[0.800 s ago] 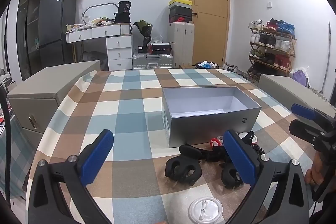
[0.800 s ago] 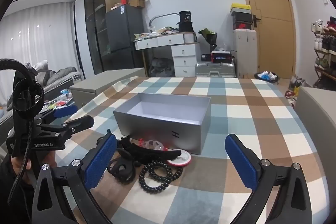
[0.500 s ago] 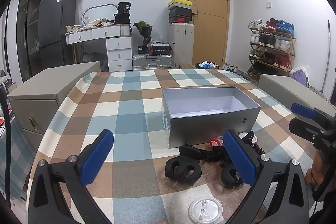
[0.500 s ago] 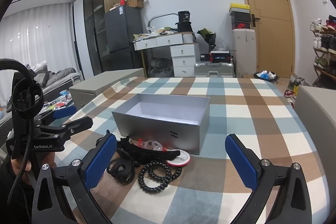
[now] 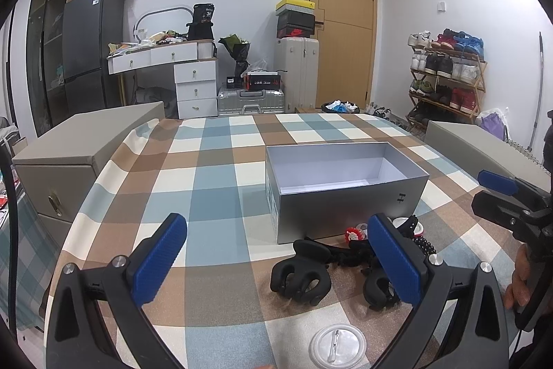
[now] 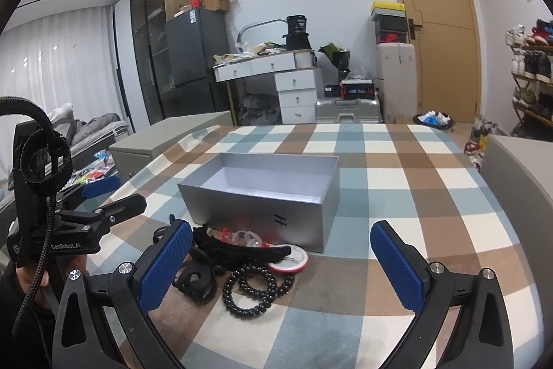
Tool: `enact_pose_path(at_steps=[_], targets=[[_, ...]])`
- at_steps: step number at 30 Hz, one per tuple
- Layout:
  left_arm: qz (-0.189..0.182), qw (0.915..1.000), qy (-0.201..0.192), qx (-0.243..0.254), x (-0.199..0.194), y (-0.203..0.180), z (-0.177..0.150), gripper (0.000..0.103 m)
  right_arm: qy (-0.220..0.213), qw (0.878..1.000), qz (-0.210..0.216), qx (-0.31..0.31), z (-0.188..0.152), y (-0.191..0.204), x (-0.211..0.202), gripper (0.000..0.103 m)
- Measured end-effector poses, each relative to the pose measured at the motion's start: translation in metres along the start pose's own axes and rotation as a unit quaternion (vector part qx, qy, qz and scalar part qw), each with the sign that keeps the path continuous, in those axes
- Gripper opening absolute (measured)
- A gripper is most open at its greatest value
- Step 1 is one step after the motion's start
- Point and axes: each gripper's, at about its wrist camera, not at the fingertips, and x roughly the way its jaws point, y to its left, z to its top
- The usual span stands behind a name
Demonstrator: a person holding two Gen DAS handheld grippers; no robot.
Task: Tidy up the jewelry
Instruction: 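Move both tools toward the jewelry lying beside the silver box, then grasp the black beaded bracelet with the right tool while the left tool grasps a black claw clip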
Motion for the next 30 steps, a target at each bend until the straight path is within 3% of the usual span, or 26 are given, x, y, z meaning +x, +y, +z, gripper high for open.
enact_pose_path(at_steps=[4, 7, 11, 13, 15, 21, 25, 28, 30], targets=[[0.001, 1.0000, 0.000, -0.001, -0.002, -0.001, 0.001, 0.102, 0.016, 1.000, -0.012, 0.003, 0.000, 0.000, 0.005, 0.103], [0.000, 1.0000, 0.001, -0.001, -0.001, -0.001, 0.001, 0.102, 0.051, 0.999, -0.011, 0.007, -0.002, 0.001, 0.013, 0.103], [0.005, 1.0000, -0.004, 0.000, -0.004, 0.000, -0.001, 0.102, 0.100, 0.994, 0.018, 0.043, -0.004, -0.003, 0.021, 0.103], [0.002, 1.0000, -0.004, 0.001, -0.005, -0.001, -0.001, 0.102, 0.114, 0.991, 0.033, 0.058, -0.005, -0.006, 0.023, 0.098], [-0.005, 0.9997, 0.022, -0.001, 0.001, -0.002, -0.002, 0.102, 0.132, 0.989, 0.031, 0.058, -0.007, -0.006, 0.027, 0.082], [-0.021, 0.9972, 0.071, 0.008, 0.009, -0.005, -0.006, 0.102, 0.198, 0.975, 0.054, 0.079, -0.023, -0.006, 0.047, 0.058], [-0.018, 0.9961, 0.084, 0.020, 0.008, -0.008, -0.006, 0.102, 0.209, 0.973, 0.058, 0.083, -0.026, -0.005, 0.050, 0.052], [-0.010, 0.9937, 0.089, 0.067, 0.014, -0.014, -0.010, 0.102, 0.216, 0.971, 0.061, 0.086, -0.027, -0.006, 0.052, 0.041], [-0.021, 0.9927, 0.098, 0.068, 0.014, -0.017, -0.011, 0.102, 0.219, 0.970, 0.058, 0.087, -0.027, -0.006, 0.052, 0.030]])
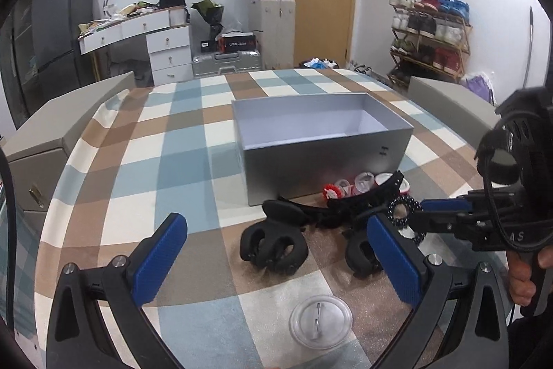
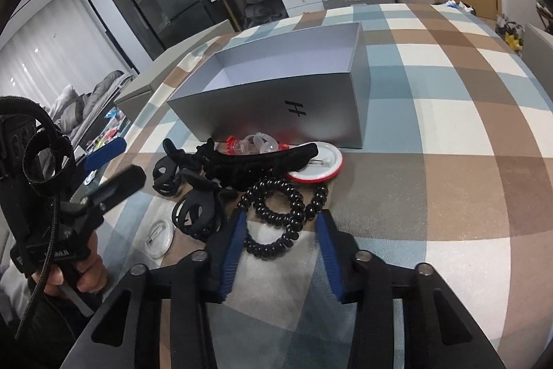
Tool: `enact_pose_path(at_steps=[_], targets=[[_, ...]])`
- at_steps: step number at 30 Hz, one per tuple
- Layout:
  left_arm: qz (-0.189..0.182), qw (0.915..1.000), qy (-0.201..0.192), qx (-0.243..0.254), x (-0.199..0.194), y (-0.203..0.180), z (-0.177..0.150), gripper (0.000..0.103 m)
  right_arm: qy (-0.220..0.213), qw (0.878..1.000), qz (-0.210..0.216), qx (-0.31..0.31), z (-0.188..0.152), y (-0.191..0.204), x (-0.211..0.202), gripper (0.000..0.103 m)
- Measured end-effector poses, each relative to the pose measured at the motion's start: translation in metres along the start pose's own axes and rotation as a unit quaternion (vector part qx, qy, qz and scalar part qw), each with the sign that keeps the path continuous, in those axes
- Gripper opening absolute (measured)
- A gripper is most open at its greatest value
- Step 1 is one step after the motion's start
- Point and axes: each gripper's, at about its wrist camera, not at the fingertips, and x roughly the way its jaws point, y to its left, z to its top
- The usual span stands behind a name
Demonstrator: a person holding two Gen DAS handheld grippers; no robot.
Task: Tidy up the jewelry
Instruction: 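Grasp the black beaded bracelet with the right tool while the left tool grasps a black claw clip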
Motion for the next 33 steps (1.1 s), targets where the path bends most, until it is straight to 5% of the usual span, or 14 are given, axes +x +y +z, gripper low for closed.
enact_pose_path(at_steps=[4, 16, 18, 26, 33], targets=[[-0.031, 0.9995, 0.009, 0.005, 0.002, -0.003, -0.001, 0.102, 0.001, 1.000, -0.009, 0.003, 0.001, -0.003, 0.000, 0.010], [-0.086, 0.9945, 0.052, 0.031, 0.008, -0.028, -0.007, 0.101, -0.081, 0.997, 0.007, -0.009, 0.006, 0.000, -0.035, 0.008], [-0.106, 0.9917, 0.064, 0.033, 0.009, -0.033, -0.008, 0.083, -0.082, 0.996, 0.012, -0.010, 0.007, 0.000, -0.036, 0.008], [-0.116, 0.9872, 0.083, 0.071, 0.015, -0.052, -0.004, 0.077, -0.087, 0.996, 0.021, -0.010, 0.006, -0.001, -0.040, 0.008], [-0.101, 0.9870, 0.088, 0.088, 0.022, -0.057, -0.007, 0.042, -0.087, 0.996, 0.024, -0.004, 0.007, -0.005, -0.041, 0.008]])
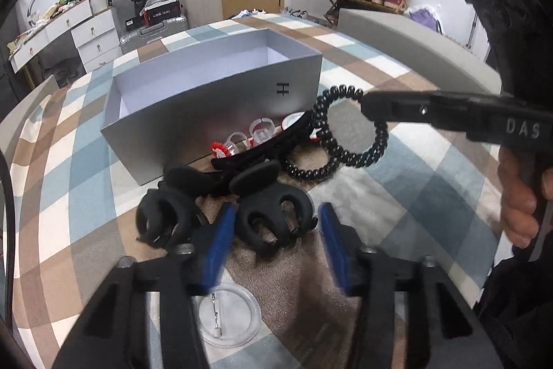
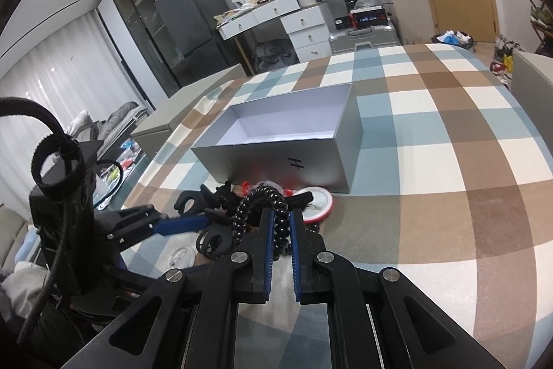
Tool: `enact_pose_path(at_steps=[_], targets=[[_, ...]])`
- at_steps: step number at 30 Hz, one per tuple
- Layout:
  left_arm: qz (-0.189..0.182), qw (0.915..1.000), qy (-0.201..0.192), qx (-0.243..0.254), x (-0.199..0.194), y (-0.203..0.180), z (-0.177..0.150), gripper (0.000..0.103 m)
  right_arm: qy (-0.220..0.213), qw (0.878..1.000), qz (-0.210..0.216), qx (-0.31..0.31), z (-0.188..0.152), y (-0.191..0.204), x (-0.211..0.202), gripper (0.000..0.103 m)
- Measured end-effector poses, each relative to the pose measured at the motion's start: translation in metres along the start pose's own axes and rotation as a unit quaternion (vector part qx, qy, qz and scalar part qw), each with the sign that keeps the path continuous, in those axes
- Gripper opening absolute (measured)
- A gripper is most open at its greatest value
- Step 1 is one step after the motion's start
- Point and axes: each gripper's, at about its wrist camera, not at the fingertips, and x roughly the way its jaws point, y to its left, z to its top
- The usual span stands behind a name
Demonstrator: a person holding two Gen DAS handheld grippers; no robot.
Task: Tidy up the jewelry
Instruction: 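Grasp the black beaded bracelet with the right tool while the left tool grasps a black claw clip, then carry the bracelet and claw clip into the silver box and open both tools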
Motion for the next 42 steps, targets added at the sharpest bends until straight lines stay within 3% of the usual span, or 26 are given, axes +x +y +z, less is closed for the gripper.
enact_pose_path(at_steps=[14, 30, 42], targets=[[0.005, 0.9983, -0.058, -0.002, -0.019, 0.003, 0.001, 0.042, -0.024, 1.000, 0.010, 0.008, 0.002, -0.002, -0.009, 0.009], [0.016, 0.9846, -0.148, -0.092, -0.042, 0.051, 0.026, 0.042, -0.092, 0.995, 0.007, 0.039, 0.032, -0.004, -0.023, 0.009], [0.044, 0.9786, -0.161, -0.120, -0.027, 0.076, 0.039, 0.042, -0.100, 0.992, 0.000, 0.070, 0.058, -0.010, -0.003, 0.009]])
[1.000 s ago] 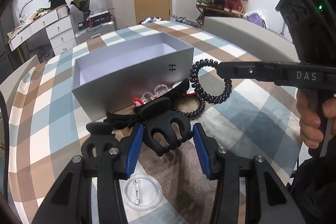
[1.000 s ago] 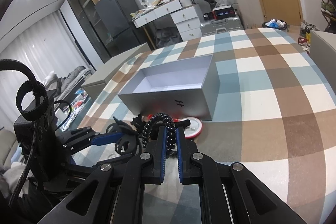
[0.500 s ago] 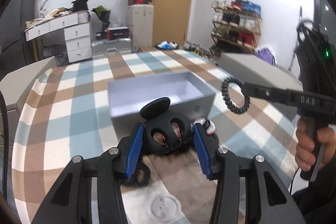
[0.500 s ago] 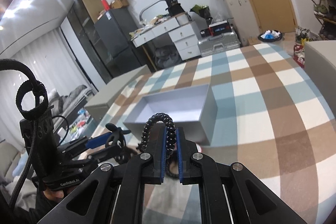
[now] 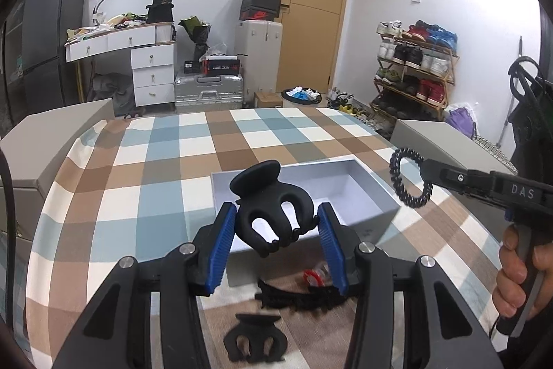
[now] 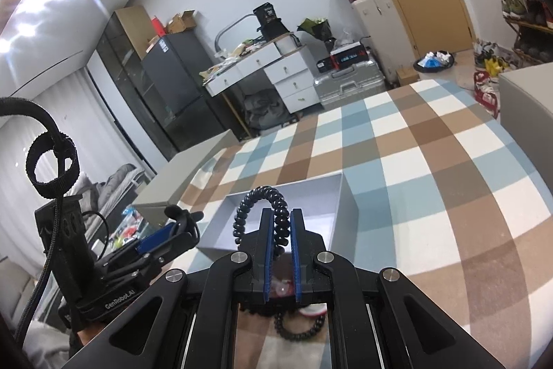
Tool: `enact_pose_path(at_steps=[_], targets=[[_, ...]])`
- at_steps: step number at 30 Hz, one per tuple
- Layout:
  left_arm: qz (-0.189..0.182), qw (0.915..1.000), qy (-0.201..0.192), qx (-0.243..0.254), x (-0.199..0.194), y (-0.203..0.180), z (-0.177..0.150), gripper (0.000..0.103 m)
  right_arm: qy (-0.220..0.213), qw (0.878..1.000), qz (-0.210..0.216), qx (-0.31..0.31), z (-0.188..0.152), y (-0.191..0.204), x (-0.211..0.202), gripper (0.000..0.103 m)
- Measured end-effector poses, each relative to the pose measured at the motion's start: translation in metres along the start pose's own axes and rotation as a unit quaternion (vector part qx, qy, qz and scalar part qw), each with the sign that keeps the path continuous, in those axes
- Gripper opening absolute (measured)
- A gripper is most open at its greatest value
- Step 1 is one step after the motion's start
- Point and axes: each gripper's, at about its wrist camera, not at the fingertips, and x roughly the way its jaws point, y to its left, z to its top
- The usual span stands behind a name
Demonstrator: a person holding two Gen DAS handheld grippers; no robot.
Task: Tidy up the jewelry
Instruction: 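Carry the bracelet and claw clip into the silver box and open both tools, then withdraw both open tools from the box back toward the table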
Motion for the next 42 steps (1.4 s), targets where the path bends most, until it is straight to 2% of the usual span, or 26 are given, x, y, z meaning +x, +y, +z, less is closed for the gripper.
enact_pose_path(at_steps=[15, 31, 35, 37, 39, 40, 42], targets=[[0.019, 0.9992, 0.035, -0.008, 0.027, -0.001, 0.004, 0.042, 0.025, 0.999, -0.013, 0.027, -0.001, -0.012, 0.032, 0.009], [0.030, 0.9977, 0.060, 0.007, 0.033, -0.014, 0.004, 0.043, 0.052, 0.998, -0.007, 0.031, -0.006, -0.010, 0.045, 0.011], [0.028, 0.9974, 0.064, 0.018, 0.029, -0.018, 0.004, 0.043, 0.055, 0.998, -0.022, 0.014, -0.007, -0.005, 0.042, 0.012], [0.028, 0.9972, 0.067, 0.017, 0.026, -0.018, 0.004, 0.046, 0.056, 0.998, -0.022, 0.009, -0.007, -0.004, 0.037, 0.016], [0.029, 0.9973, 0.066, 0.014, 0.018, -0.017, 0.004, 0.062, 0.053, 0.998, -0.018, 0.005, -0.007, -0.004, 0.030, 0.034], [0.027, 0.9976, 0.063, 0.011, 0.014, -0.017, 0.004, 0.064, 0.053, 0.998, -0.016, 0.002, -0.008, -0.004, 0.026, 0.038], [0.028, 0.9979, 0.058, -0.003, 0.002, -0.015, 0.001, 0.078, 0.061, 0.998, -0.034, -0.007, -0.009, -0.005, 0.020, 0.045]])
